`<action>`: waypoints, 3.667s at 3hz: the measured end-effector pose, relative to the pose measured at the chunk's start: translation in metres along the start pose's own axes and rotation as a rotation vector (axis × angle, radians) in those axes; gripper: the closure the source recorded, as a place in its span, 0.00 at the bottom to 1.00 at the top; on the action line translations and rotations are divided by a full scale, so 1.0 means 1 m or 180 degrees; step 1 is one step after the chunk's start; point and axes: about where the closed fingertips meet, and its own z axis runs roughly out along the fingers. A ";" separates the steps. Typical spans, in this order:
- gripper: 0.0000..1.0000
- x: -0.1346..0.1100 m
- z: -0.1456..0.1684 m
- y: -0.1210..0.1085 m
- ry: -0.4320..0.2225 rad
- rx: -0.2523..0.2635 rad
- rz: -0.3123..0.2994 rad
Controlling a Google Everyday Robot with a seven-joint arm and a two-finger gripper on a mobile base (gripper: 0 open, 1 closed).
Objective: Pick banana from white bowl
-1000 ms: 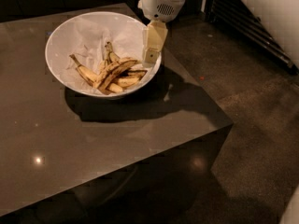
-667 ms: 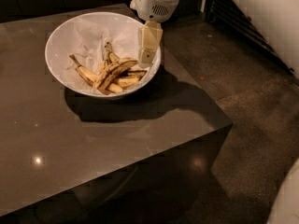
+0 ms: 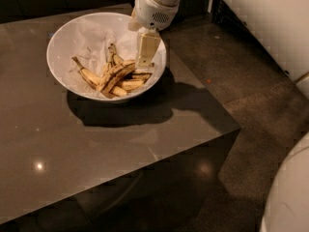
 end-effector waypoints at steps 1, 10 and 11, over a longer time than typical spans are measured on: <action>0.36 0.000 0.010 0.002 -0.0014 -0.0081 0.0008; 1.00 -0.010 0.025 0.002 0.0028 -0.0295 0.0016; 1.00 -0.010 0.025 0.002 0.0027 -0.0293 0.0013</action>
Offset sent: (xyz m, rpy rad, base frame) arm 0.0067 0.0149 -0.0311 -0.0273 0.0881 0.0536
